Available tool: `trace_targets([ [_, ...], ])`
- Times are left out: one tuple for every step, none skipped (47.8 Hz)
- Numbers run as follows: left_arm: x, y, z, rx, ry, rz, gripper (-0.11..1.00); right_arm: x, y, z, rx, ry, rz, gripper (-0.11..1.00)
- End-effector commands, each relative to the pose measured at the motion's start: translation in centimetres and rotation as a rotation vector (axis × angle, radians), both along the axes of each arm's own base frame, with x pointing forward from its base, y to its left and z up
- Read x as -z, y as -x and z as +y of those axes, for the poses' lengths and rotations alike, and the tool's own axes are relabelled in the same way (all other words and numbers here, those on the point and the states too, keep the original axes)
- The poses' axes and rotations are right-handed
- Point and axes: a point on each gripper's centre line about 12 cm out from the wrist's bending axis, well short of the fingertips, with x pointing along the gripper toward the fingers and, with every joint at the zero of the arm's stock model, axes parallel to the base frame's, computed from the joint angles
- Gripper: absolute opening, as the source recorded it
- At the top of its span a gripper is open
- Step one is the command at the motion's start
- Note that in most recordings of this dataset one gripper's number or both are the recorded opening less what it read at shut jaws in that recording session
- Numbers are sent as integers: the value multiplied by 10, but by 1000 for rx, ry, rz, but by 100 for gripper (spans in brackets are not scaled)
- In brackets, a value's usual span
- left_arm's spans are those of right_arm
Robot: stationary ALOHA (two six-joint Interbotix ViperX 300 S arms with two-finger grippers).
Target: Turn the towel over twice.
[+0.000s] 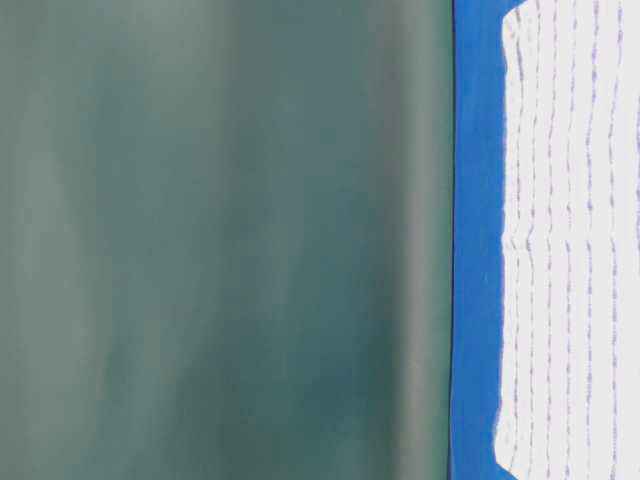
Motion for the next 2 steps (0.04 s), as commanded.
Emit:
trace_targets([
  [-4,-1,0,2,-1,-11,78,-3,-2,0,-3,1,-3,58],
  [-4,-1,0,2,-1,-11,78,-2,-2,0,-2,3,-2,58],
])
